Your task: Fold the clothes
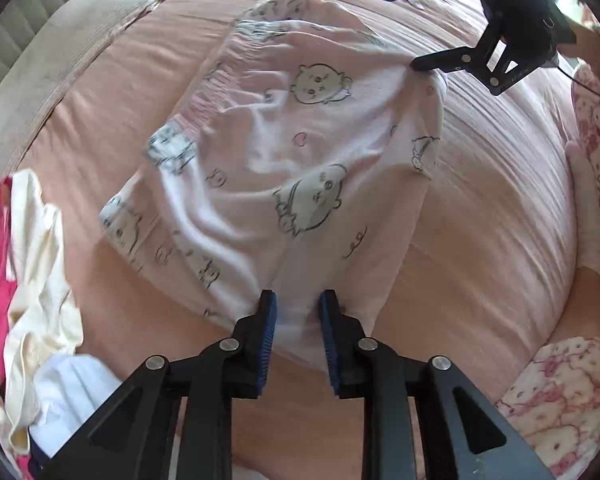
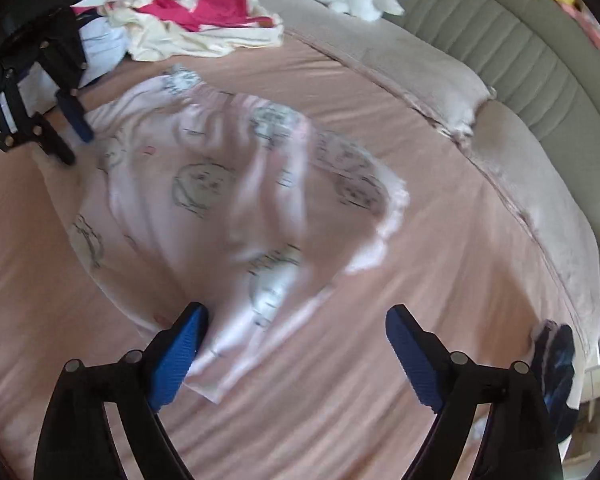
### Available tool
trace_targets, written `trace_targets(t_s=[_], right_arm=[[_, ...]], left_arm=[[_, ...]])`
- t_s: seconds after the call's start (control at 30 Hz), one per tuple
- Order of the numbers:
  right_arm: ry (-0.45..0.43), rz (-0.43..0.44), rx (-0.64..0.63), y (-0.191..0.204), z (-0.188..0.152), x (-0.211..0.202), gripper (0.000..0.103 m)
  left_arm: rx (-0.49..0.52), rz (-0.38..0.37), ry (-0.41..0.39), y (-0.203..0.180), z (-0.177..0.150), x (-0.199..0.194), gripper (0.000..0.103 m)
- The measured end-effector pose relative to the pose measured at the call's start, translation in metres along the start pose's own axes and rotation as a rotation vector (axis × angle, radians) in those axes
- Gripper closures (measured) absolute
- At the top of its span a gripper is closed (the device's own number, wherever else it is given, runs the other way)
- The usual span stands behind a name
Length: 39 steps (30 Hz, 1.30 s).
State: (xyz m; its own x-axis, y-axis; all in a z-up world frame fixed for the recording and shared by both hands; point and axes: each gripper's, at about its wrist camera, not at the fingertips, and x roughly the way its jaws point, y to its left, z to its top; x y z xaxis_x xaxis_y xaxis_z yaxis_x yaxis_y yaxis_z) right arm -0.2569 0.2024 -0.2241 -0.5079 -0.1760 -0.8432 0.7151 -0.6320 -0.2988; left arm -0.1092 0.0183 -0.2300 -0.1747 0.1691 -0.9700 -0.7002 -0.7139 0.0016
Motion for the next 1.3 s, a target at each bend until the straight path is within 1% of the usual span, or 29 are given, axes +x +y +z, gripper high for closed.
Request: trace_targets(t_s=[0.07, 0.1, 0.13, 0.17, 0.2, 0.27, 0.3, 0.37, 0.43, 0.47, 0.53, 0.57, 0.63, 0.67, 0.7, 0.73, 0.77, 0.8, 0.87, 0.9, 0.97, 1.0, 1.03, 1.1, 1.13, 1.17, 1.2, 1.27, 1.3], right_arm=[[-0.041, 0.029, 0.066, -0.01, -0.001, -0.014, 0.013], [-0.093, 0.081, 0.084, -0.007, 0.002, -0.022, 0.013], [-0.127, 0.103, 0.078, 0.002, 0.009, -0.025, 0.013], [-0.152, 0.119, 0.064, 0.013, 0.017, -0.026, 0.013], [-0.136, 0.117, 0.017, 0.03, 0.024, -0.018, 0.012], [-0.071, 0.084, -0.063, 0.057, 0.032, 0.005, 0.013], [-0.033, 0.074, -0.078, 0.062, 0.03, 0.019, 0.013], [-0.057, 0.116, -0.036, 0.048, 0.019, 0.023, 0.013], [-0.037, 0.089, -0.029, 0.024, 0.006, 0.022, 0.011], [-0.031, 0.069, -0.029, 0.014, 0.002, 0.019, 0.01], [-0.01, 0.024, -0.015, -0.004, 0.0, 0.01, 0.01], [-0.027, 0.014, 0.006, -0.011, 0.003, 0.002, 0.01], [-0.145, 0.077, 0.118, -0.023, 0.015, -0.018, 0.01], [-0.194, 0.103, 0.169, -0.027, 0.022, -0.025, 0.009], [-0.202, 0.1, 0.206, -0.027, 0.032, -0.021, 0.009], [-0.203, 0.095, 0.231, -0.025, 0.043, -0.015, 0.009], [-0.179, 0.081, 0.21, -0.019, 0.053, -0.003, 0.009], [-0.157, 0.066, 0.188, -0.013, 0.061, 0.008, 0.009], [-0.121, 0.025, 0.134, -0.013, 0.062, 0.022, 0.009], [-0.103, 0.005, 0.107, -0.013, 0.062, 0.028, 0.01], [-0.067, -0.036, 0.053, -0.012, 0.062, 0.042, 0.01], [-0.056, -0.052, 0.04, -0.014, 0.062, 0.046, 0.01], [-0.069, -0.053, 0.086, -0.024, 0.058, 0.038, 0.01], [-0.1, -0.073, 0.136, -0.035, 0.056, 0.026, 0.01], [-0.119, -0.076, 0.144, -0.036, 0.057, 0.021, 0.01], [-0.146, -0.041, 0.143, -0.033, 0.063, 0.019, 0.01], [-0.158, -0.04, 0.126, -0.027, 0.073, 0.021, 0.01], [-0.177, -0.051, 0.09, -0.013, 0.091, 0.029, 0.01], [-0.159, -0.109, 0.052, -0.006, 0.1, 0.041, 0.01]], left_arm=[[0.008, -0.045, -0.116, -0.013, 0.007, -0.015, 0.053], [0.023, -0.05, -0.172, -0.02, 0.013, -0.02, 0.035], [0.044, -0.037, -0.212, -0.029, 0.021, -0.018, 0.028], [0.056, -0.027, -0.216, -0.037, 0.029, -0.012, 0.028], [0.063, -0.017, -0.184, -0.041, 0.038, 0.001, 0.028], [0.124, 0.027, -0.113, -0.042, 0.037, 0.019, 0.028], [0.164, 0.052, -0.082, -0.043, 0.032, 0.026, 0.026], [0.19, 0.081, -0.01, -0.037, 0.02, 0.025, 0.026], [0.174, 0.107, 0.052, -0.018, 0.006, 0.016, 0.026], [0.137, 0.09, 0.066, -0.008, 0.001, 0.009, 0.026], [0.044, 0.016, 0.004, 0.002, -0.003, -0.015, 0.029], [-0.003, -0.021, -0.027, 0.008, -0.006, -0.026, 0.029], [-0.049, -0.082, -0.168, 0.008, 0.008, -0.045, 0.028], [-0.057, -0.075, -0.223, 0.009, 0.023, -0.044, 0.028], [-0.066, -0.068, -0.277, 0.01, 0.038, -0.043, 0.028], [-0.065, -0.045, -0.3, 0.011, 0.055, -0.035, 0.028], [-0.052, -0.003, -0.285, 0.014, 0.075, -0.018, 0.028], [-0.033, 0.032, -0.259, 0.02, 0.082, -0.001, 0.028], [0.062, 0.124, -0.147, 0.028, 0.065, 0.029, 0.028], [0.087, 0.153, -0.115, 0.034, 0.054, 0.031, 0.026], [0.042, 0.155, -0.113, 0.055, 0.031, 0.014, 0.027], [-0.022, 0.161, -0.085, 0.066, 0.025, 0.006, 0.026], [-0.079, 0.158, -0.087, 0.075, 0.021, -0.003, 0.027], [-0.143, 0.138, -0.166, 0.079, 0.022, -0.023, 0.027], [-0.122, 0.133, -0.218, 0.073, 0.028, -0.029, 0.027], [-0.102, 0.128, -0.27, 0.067, 0.034, -0.035, 0.027], [-0.083, 0.153, -0.285, 0.064, 0.04, -0.034, 0.027], [-0.051, 0.276, -0.225, 0.063, 0.054, -0.013, 0.027], [-0.045, 0.341, -0.184, 0.067, 0.058, 0.001, 0.027]])
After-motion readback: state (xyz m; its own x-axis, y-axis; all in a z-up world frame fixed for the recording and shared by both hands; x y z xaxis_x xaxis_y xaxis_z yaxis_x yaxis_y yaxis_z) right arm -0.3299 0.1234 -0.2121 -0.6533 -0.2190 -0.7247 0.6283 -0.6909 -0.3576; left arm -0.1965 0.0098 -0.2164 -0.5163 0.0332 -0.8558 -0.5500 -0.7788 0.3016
